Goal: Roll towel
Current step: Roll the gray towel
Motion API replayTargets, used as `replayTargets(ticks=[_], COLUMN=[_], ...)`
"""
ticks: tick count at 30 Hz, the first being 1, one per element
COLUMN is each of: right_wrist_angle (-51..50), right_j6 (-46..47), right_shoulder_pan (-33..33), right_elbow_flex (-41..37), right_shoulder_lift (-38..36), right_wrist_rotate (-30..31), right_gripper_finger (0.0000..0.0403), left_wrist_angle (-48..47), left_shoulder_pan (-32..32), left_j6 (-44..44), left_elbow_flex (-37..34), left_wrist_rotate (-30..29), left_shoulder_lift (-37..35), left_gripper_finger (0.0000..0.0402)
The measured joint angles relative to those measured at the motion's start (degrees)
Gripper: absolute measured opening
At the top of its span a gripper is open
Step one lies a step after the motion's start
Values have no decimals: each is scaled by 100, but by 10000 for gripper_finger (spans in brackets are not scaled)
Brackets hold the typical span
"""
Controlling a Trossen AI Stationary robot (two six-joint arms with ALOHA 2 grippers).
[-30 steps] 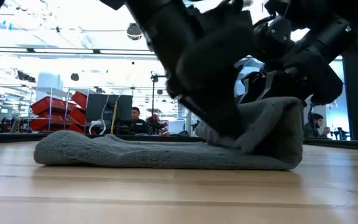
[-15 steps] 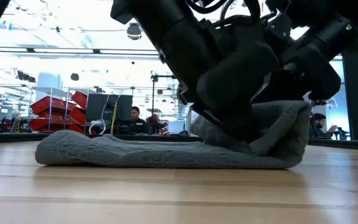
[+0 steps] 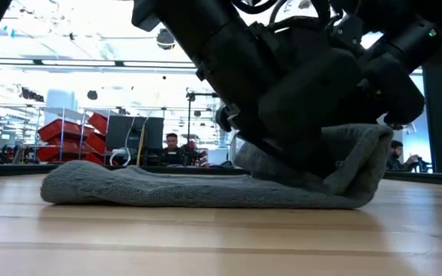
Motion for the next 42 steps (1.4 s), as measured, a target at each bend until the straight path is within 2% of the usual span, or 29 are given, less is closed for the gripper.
replayTargets(ticks=[6, 14, 35, 42], right_wrist_angle=[188, 602, 1117, 1331], right_j6=[-69, -75, -231, -138], right_shoulder_pan=[-82, -153, -336, -661], right_elbow_flex=[-4, 96, 208, 225], right_shoulder_lift=[2, 601, 869, 1152], right_wrist_rotate=[2, -161, -313, -280], right_gripper_finger=[249, 249, 249, 249], left_wrist_angle=[111, -69, -810, -756], left_shoulder_pan=[-3, -14, -123, -128], left_j6=[-45, -289, -570, -784], left_elbow_flex=[-97, -205, -264, -299], left_wrist_rotate=[-210, -138, -176, -314], left_shoulder_lift=[0, 0, -287, -510], left_gripper_finger=[191, 191, 191, 191])
